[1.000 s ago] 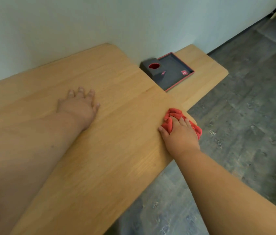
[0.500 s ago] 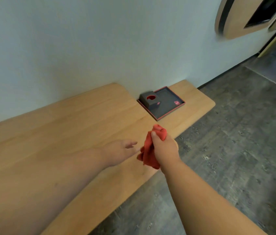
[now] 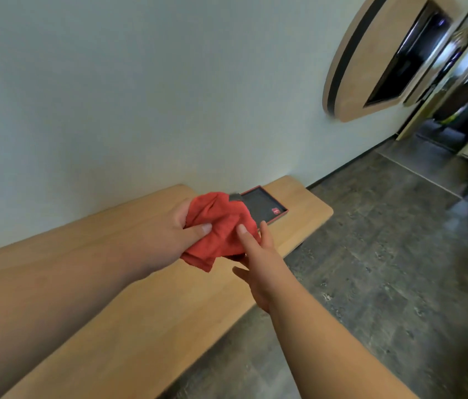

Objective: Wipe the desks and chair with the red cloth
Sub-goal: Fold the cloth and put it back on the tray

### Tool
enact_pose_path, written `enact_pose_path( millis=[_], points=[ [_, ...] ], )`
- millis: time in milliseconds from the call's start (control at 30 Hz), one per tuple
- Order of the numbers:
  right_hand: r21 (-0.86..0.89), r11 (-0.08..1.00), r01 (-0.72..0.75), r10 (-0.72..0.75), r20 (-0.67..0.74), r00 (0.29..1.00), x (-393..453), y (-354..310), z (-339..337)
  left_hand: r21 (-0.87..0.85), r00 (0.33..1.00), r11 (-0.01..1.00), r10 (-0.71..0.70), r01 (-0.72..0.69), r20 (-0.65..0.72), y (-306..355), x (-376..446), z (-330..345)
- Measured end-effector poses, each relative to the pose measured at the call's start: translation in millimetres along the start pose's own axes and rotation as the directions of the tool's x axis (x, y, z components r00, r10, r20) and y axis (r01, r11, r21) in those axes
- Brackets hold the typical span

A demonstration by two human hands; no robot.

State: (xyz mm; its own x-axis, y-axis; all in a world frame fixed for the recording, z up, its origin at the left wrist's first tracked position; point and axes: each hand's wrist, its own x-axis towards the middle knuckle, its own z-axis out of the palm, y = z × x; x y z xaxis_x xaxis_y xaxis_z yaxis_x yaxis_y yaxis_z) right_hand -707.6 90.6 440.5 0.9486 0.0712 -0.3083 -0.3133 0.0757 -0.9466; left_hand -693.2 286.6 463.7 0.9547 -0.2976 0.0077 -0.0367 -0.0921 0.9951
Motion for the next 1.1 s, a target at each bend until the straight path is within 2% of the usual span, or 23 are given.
enact_pose_path(
  millis=[100,167,267,333,433,500,567,600,700,800,867,933,1000,1100],
  points=[
    [0.152,0.988,-0.04,0.027,0.086,0.996,-0.6,-14.3,-30.0,-0.162,0.988,0.983,-0.067,0.089,0.136,23.8,1.7,26.4],
    [0.157,0.986,-0.064,0.039,0.16,0.986,0.2,-24.5,-57.2,-0.226,0.975,0.958,-0.139,0.177,0.175,39.2,11.9,46.6],
    [0.03,0.997,-0.065,0.058,0.191,0.98,0.9,-35.4,-104.1,-0.229,0.963,0.942,-0.212,0.246,0.166,57.5,35.6,77.2],
    [-0.152,0.988,-0.008,0.031,0.149,0.988,2.7,-48.0,-142.5,-0.183,0.962,0.948,-0.239,0.261,0.134,69.8,55.6,103.9],
    [-0.418,0.89,0.182,-0.15,0.109,0.983,6.3,-75.8,-198.8,-0.129,0.952,0.952,-0.255,0.278,0.17,86.0,83.5,141.5],
    [-0.468,0.82,0.329,-0.256,0.215,0.943,8.5,-99.9,-230.8,-0.072,0.939,0.96,-0.246,0.27,0.24,99.4,102.9,168.5],
    [-0.38,0.838,0.392,-0.258,0.358,0.898,12.9,-120.6,-251.3,-0.02,0.925,0.966,-0.24,0.257,0.294,112.1,119.9,192.3],
    [-0.312,0.875,0.37,-0.233,0.398,0.887,17.0,-128.2,-260.7,-0.011,0.92,0.966,-0.244,0.259,0.307,117.6,129.0,203.9],
    [-0.148,0.953,0.264,-0.182,0.417,0.89,32.6,-142.8,-285.2,-0.06,0.919,0.956,-0.256,0.286,0.3,128.2,153.5,228.0],
    [-0.018,0.986,0.166,-0.145,0.4,0.905,51.6,-148.0,-309.0,-0.119,0.947,0.943,-0.295,0.309,0.125,133.7,181.8,237.0],
    [0.035,0.989,0.142,-0.144,0.39,0.91,61.1,-148.0,-318.9,-0.016,0.947,0.947,-0.32,0.32,-0.031,135.3,194.7,239.5],
    [0.08,0.987,0.142,-0.162,0.377,0.912,78.3,-148.0,-328.6,0.131,0.941,0.935,-0.314,0.33,-0.127,130.5,212.3,243.1],
    [0.097,0.983,0.155,-0.179,0.338,0.924,102.3,-152.1,-336.0,0.218,0.958,0.933,-0.274,0.287,-0.088,124.6,232.5,248.0],
    [0.1,0.979,0.179,-0.201,0.297,0.933,145.0,-160.6,-342.0,0.254,0.961,0.943,-0.251,0.216,0.115,112.5,265.7,252.4]
  ],
)
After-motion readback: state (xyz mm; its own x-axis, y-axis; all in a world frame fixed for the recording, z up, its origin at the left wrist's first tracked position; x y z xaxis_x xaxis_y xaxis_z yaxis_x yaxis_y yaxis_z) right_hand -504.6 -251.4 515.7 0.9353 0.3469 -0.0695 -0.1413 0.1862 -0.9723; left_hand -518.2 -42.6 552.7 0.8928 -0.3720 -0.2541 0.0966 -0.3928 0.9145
